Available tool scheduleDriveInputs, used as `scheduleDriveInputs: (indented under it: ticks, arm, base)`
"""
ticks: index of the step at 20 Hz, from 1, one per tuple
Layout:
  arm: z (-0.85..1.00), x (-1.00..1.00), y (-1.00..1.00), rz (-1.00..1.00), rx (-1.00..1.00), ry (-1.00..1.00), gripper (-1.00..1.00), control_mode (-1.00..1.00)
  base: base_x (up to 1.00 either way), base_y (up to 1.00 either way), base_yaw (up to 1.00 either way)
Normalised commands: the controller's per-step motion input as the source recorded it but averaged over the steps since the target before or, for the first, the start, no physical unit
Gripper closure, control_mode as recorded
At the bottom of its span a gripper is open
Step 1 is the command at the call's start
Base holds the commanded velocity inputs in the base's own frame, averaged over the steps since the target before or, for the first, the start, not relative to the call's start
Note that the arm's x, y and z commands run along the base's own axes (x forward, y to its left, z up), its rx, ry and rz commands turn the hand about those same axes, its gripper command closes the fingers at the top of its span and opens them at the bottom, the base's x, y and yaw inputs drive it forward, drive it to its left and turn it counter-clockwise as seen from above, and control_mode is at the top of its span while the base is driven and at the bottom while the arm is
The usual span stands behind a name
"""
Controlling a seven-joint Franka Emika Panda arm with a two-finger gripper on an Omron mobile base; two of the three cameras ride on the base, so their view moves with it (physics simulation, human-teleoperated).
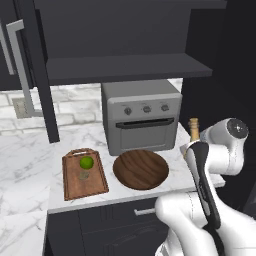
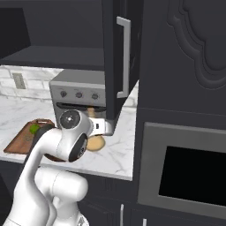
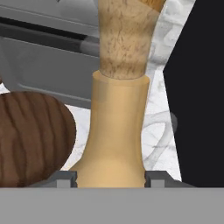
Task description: Open the cabinet. Place the bowl and condiment on the counter. Then place the lime and garlic on the cutting board.
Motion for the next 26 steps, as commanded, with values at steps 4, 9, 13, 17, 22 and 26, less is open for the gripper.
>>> scheduleDriveInputs:
  ticks: [4, 9, 13, 17, 22, 26]
  arm:
    - [-0.64, 0.19, 0.00, 0.00, -0.06, -0.01, 1.00, -1.00]
    - [-0.58, 0.26, 0.00, 0.00, -0.05, -0.02, 1.00, -1.00]
    - [-0.52, 0.34, -0.01, 0.00, -0.04, -0.04, 1.00, -1.00]
    - [-0.54, 0.32, -0.10, 0.00, -0.03, -0.04, 1.00, -1.00]
    - [-0.54, 0.21, -0.05, 0.00, -0.04, -0.04, 1.00, -1.00]
    - [-0.63, 0.20, 0.00, 0.00, -0.07, -0.05, 1.00, -1.00]
  base:
    - [0.00, 0.00, 0.00]
    - [0.00, 0.00, 0.00]
    - [0.00, 0.00, 0.00]
    - [0.00, 0.00, 0.00]
    - [0.00, 0.00, 0.00]
    - [0.00, 0.00, 0.00]
